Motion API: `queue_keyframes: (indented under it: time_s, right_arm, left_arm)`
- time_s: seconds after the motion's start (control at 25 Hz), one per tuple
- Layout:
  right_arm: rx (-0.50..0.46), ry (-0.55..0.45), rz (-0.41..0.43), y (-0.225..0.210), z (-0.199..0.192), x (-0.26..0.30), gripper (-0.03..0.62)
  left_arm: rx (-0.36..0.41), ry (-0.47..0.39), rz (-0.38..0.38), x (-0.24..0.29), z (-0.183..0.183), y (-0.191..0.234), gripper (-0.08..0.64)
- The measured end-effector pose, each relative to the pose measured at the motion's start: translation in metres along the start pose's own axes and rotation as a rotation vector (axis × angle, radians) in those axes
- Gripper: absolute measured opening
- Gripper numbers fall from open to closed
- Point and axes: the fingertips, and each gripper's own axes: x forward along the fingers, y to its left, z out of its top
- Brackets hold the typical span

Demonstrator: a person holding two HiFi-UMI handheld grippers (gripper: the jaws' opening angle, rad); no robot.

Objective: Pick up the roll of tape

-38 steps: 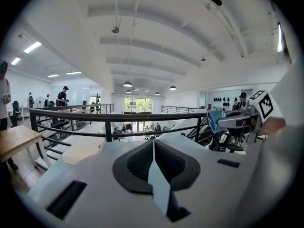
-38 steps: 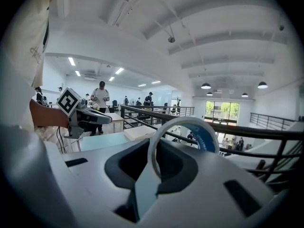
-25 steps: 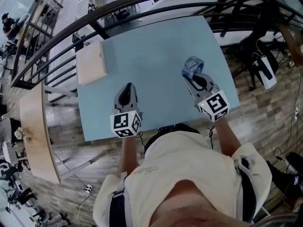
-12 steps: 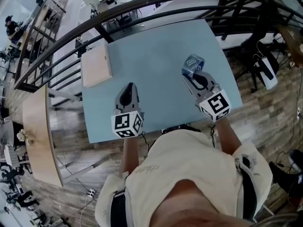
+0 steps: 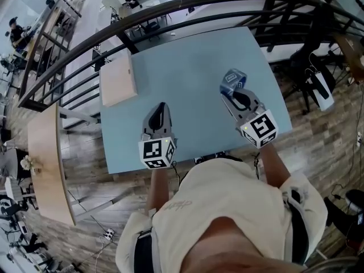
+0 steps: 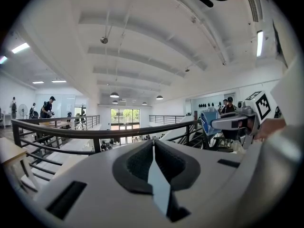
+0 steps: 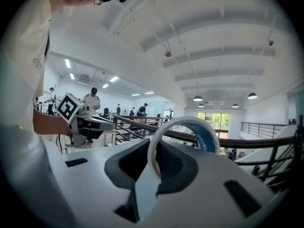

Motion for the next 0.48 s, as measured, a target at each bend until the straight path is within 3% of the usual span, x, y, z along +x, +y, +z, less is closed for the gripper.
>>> queue_keyframes:
  time_s: [0.48]
  right_arm:
    - [-0.030, 0.019, 0.037, -0.0003, -0.0057, 0.0064, 0.052]
  left_arm:
    - [-0.019, 0.002, 0.017, 0.0047, -0.0067, 0.0007, 0.029]
